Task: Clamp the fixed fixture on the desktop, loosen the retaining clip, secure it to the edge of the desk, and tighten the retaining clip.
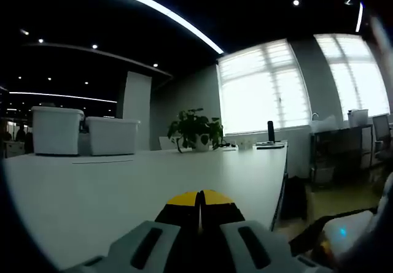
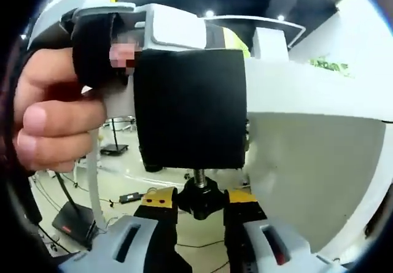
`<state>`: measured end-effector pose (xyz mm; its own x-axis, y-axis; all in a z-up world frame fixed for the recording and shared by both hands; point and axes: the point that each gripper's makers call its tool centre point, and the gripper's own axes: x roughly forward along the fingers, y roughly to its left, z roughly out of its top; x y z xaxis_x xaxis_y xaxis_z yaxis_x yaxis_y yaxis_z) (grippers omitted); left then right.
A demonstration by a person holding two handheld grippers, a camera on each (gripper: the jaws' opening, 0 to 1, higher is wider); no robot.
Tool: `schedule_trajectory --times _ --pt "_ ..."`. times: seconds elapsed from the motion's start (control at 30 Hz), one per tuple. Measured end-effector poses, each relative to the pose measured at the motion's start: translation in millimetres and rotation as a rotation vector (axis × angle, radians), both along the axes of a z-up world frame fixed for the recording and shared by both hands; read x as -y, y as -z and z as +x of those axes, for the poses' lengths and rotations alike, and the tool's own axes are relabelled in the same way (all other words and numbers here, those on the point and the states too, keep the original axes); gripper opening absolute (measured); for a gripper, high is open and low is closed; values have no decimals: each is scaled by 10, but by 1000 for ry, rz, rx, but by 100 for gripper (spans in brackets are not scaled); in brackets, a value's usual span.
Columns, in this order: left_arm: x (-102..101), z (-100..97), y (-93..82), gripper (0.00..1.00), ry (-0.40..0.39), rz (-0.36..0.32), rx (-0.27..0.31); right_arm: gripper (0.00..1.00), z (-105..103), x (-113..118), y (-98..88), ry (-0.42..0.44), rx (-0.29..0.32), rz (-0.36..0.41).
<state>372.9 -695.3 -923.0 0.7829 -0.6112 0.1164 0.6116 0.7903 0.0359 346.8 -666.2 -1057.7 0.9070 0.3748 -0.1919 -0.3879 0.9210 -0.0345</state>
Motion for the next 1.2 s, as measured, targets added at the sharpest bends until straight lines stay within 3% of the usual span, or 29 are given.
schedule_trajectory --times 0.27,0.53,0.67,0.77,1.0,1.2 --pt "-4 10 0 1 0 0 -1 26 7 3 21 -11 -23 28" --pt "3 25 11 1 0 0 -12 25 5 -85 22 -285 -16 28" --pt "10 31 17 1 1 -1 -19 25 -10 -141 26 -480 -28 48" --pt "13 32 16 1 1 -1 -17 25 -22 -136 23 -629 -3 21" --pt "19 41 21 1 0 -1 -22 25 -101 -195 20 -767 1 43" --pt "19 54 31 1 -2 -3 -30 26 -93 -216 13 -806 45 42"
